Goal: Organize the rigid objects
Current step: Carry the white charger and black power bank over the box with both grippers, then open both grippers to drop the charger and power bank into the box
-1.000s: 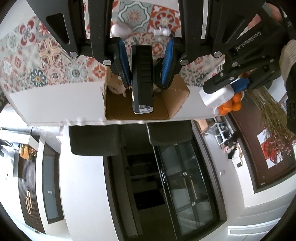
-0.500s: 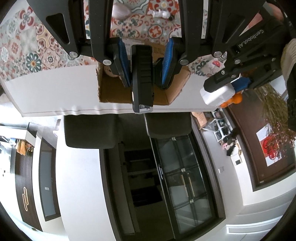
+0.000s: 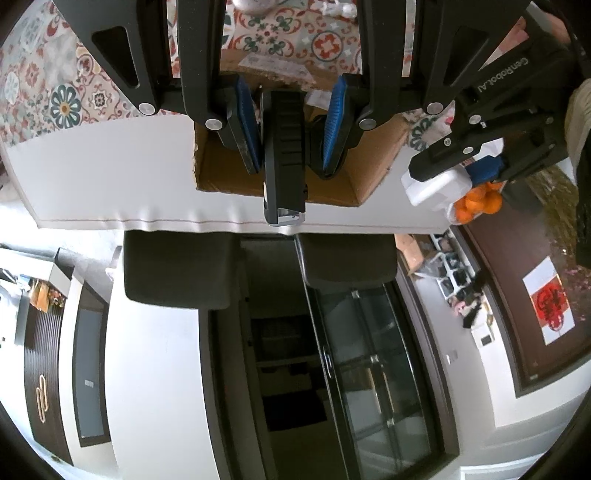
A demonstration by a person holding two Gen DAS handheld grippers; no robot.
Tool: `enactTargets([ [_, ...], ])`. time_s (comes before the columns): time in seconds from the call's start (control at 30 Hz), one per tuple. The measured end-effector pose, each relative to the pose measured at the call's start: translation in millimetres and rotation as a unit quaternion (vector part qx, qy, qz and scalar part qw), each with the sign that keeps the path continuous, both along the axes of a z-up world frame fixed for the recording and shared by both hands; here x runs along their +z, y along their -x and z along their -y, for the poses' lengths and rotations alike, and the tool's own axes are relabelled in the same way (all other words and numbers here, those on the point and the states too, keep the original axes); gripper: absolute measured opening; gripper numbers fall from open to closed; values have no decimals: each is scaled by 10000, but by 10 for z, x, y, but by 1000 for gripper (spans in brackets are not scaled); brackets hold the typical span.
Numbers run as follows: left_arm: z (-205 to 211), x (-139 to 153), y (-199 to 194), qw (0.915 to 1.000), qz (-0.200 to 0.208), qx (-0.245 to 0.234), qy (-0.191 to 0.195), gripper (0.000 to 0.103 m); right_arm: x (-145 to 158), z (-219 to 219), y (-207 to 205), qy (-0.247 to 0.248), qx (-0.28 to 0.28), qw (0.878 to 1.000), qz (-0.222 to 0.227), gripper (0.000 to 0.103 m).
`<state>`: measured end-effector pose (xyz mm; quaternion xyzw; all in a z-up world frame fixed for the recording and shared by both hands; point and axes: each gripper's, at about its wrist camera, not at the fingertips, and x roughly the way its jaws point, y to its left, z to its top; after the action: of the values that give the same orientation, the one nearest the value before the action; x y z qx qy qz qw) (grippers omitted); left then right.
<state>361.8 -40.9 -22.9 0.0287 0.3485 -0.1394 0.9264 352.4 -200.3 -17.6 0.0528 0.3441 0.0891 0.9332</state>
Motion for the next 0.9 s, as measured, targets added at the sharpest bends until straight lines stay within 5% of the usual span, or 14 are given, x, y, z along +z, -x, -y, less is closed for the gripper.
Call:
enactTargets([
  [0.9,181,-714,-536,9932,-1095,-48,-390,45,-840,208,-577,-218,-42,9925,-1206,33],
])
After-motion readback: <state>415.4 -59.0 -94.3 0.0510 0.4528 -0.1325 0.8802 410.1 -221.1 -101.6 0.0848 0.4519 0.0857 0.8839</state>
